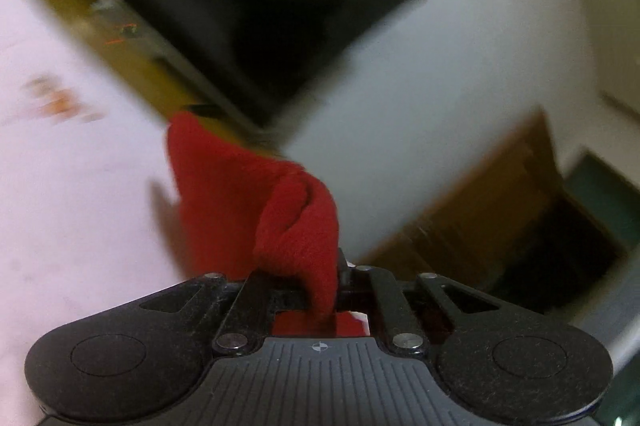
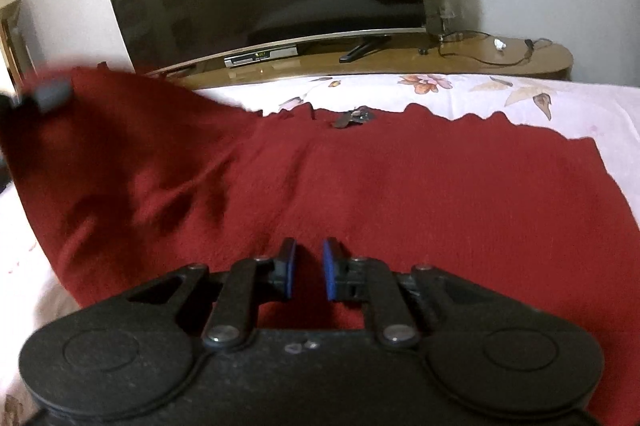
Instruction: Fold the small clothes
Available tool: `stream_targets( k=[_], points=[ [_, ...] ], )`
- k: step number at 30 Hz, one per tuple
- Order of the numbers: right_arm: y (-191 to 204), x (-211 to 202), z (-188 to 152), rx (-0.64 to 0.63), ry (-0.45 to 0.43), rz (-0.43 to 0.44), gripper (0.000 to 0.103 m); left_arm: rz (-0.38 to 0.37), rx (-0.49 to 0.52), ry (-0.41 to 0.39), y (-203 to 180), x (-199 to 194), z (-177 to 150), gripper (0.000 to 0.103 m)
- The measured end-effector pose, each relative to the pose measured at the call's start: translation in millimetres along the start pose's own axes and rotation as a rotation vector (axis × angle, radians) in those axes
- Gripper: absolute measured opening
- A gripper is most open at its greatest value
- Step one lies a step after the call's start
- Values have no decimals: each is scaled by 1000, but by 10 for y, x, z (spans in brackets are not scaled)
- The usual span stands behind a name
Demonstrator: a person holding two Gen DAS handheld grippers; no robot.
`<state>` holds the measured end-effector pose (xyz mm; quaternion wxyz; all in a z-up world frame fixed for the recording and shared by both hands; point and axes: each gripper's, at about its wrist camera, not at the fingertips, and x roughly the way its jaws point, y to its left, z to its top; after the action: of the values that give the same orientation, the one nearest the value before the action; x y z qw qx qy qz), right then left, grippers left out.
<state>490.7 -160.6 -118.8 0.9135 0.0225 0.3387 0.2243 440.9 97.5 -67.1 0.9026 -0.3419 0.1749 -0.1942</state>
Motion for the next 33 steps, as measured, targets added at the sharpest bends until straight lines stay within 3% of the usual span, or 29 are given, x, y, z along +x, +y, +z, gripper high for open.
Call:
stream_targets(
  k=[3,5,7,8,10,11,12,13,14,15,18,20,22,25,28,33],
  points=[
    [-94,-27,15,54,8,30,12,-107,132,98,-458,322,-76,9],
    [-291,-139,37,165,6,55,10,-150,231,200,-727,611,-259,9],
    [-646,-392,-10,334,-52,43,25,-167,296,314,-882,911,-509,9],
    [-903,-564,-82,438,-88,31,28,-161,322,388,-924,1106,-692,9],
    [-1432,-906,-294,657,-154,6,53,-115,354,537,-910,1456,-1064,9],
    [-1632,-1055,-393,734,-188,14,53,-85,384,597,-901,1582,-1229,9],
    [-1795,-1193,-473,789,-215,30,62,-66,432,630,-907,1646,-1400,10],
    [-1928,-1348,-522,825,-227,-3,71,-77,468,591,-946,1590,-1469,23],
    [-1995,-1467,-553,830,-239,-17,71,-89,472,580,-996,1530,-1470,35],
    [-2034,-1548,-569,829,-247,-3,71,-115,454,585,-1038,1458,-1420,56],
    [-2004,-1744,-583,811,-276,73,71,-165,468,485,-1172,1118,-1189,68],
    [-1950,-1776,-553,795,-270,122,71,-153,452,435,-1122,981,-974,68],
    [-1874,-1720,-557,794,-245,174,71,-88,412,369,-973,891,-791,68],
    [-1794,-1579,-556,813,-192,229,70,134,374,336,-634,898,-611,68],
    [-1726,-1484,-597,849,-135,274,69,250,338,357,-364,881,-635,68],
    [-1597,-1391,-599,869,-28,292,70,285,346,371,-289,901,-862,68]
  ],
)
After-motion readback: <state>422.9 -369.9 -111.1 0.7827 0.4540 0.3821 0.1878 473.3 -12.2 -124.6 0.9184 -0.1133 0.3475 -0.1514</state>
